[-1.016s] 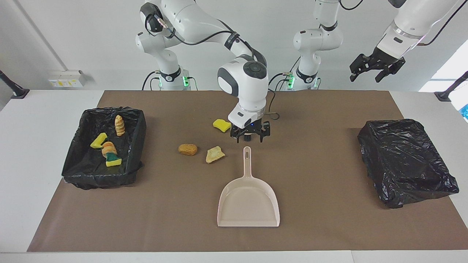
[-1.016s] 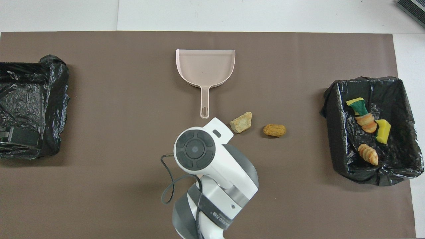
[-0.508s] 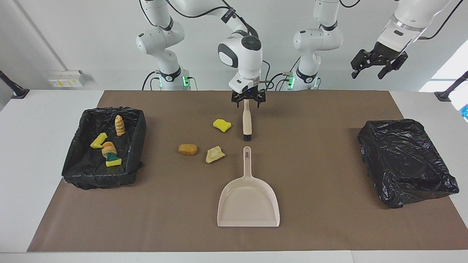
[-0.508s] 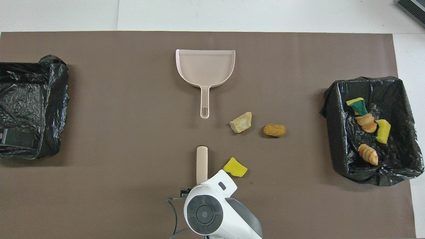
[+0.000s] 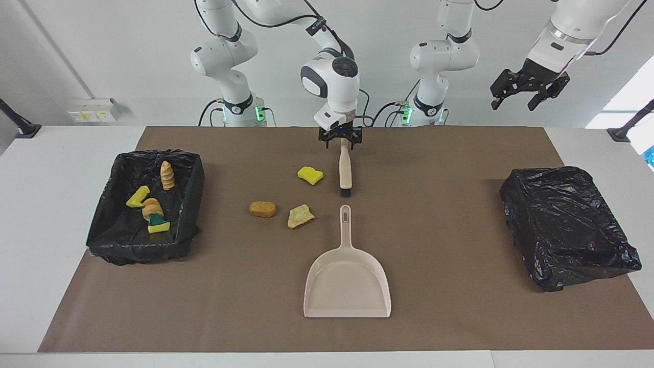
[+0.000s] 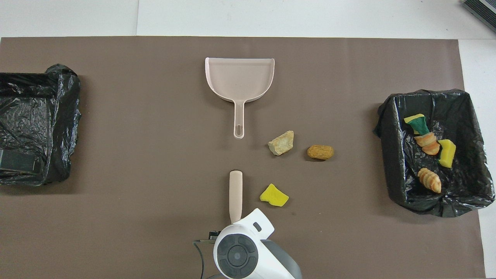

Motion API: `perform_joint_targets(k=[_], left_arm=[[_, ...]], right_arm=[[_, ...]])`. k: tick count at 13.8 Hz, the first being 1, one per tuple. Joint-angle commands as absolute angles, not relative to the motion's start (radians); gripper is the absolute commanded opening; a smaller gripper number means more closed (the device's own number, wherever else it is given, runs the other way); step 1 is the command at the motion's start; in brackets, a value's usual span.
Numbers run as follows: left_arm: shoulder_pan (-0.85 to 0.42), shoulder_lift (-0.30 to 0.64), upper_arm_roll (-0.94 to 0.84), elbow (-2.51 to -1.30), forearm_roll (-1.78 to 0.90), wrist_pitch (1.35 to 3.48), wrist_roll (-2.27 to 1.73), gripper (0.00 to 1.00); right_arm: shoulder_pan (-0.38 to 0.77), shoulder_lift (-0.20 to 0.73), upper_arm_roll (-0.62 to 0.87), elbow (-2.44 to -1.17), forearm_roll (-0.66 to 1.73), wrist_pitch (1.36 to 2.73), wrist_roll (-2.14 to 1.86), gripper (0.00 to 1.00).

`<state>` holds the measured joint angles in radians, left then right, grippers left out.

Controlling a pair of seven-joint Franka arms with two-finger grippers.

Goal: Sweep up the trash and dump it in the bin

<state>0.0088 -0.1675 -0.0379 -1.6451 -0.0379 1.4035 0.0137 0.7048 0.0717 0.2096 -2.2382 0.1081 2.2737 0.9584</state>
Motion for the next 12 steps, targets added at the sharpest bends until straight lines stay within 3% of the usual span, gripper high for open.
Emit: perform_joint_targets(k=[1,4,5,8,12], left_arm=[[0.006,-0.181,-0.034,-1.66,-0.023,1.425,0.025,1.0],[0.008,-0.181,-0.031,-1.661,-0.023,1.424,0.025,1.0],[0.008,-0.183,-0.031,-1.663,-0.023,1.424,0.025,1.0],[0.008,-0.183,-0.031,-1.666,-0.023,1.443,0.023,1.0],[0.003,-0.181,-0.031,-1.669,-0.023,1.485,0.018,1.0]], right_arm=[[0.701,0.04,0.215,-2.264,0.137,2.278,0.956,0.6],[0.701,0.044,0.213,-2.244,0.137,2.247,0.951,0.06],[0.698,0.043,0.213,-2.226,0.137,2.231,0.951,0.0],[0.663,0.022,0.21,-2.186,0.137,2.14,0.918,0.0],[0.536,-0.101,0.206,-2.184,0.138,2.01,0.812,0.0]])
